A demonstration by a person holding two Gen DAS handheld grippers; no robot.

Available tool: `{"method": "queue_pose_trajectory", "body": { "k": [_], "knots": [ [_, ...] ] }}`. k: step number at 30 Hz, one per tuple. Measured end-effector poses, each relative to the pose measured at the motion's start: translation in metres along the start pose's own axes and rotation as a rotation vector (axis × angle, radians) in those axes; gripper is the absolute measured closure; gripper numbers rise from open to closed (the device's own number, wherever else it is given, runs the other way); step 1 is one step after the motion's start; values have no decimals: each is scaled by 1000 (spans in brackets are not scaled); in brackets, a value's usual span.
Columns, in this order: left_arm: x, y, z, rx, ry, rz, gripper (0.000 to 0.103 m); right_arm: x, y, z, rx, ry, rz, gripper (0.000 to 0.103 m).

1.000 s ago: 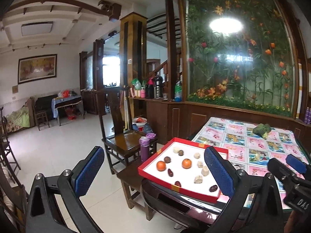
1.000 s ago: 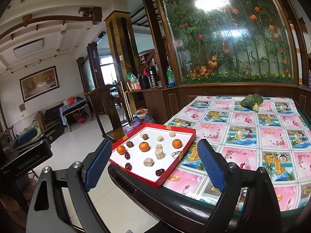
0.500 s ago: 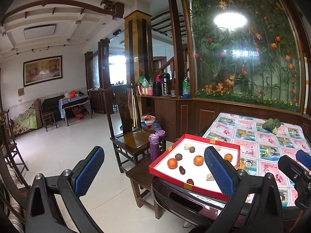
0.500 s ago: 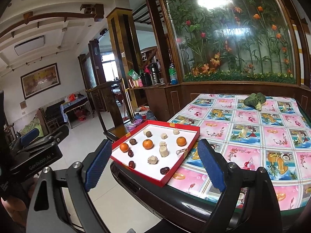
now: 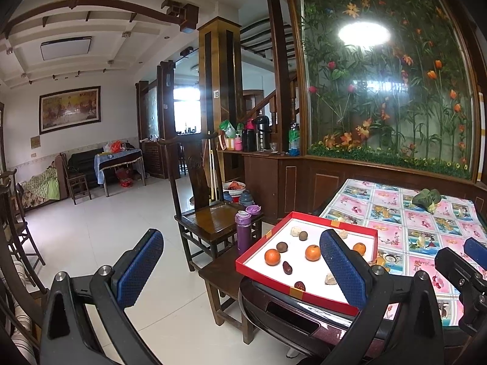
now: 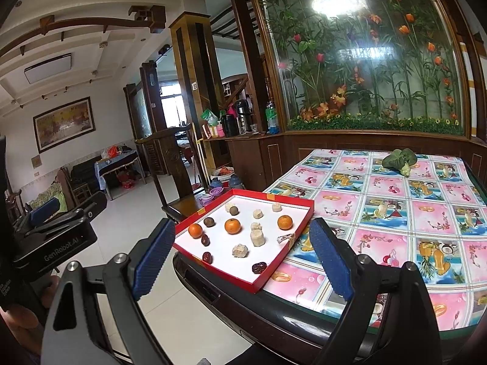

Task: Organize fruits

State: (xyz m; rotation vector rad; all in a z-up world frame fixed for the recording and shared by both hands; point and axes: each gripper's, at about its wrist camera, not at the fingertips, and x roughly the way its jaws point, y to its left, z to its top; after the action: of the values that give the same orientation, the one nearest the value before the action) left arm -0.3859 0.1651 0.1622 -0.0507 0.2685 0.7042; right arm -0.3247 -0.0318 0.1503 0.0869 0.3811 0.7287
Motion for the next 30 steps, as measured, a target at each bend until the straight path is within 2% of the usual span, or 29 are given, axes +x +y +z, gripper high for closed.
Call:
{"method": "queue_pose_trajectory", "body": {
  "k": [30],
  "knots": [
    [1,-4,1,5,0,-13,0,2,8,10,-47,-28,-3,12]
  ]
}}
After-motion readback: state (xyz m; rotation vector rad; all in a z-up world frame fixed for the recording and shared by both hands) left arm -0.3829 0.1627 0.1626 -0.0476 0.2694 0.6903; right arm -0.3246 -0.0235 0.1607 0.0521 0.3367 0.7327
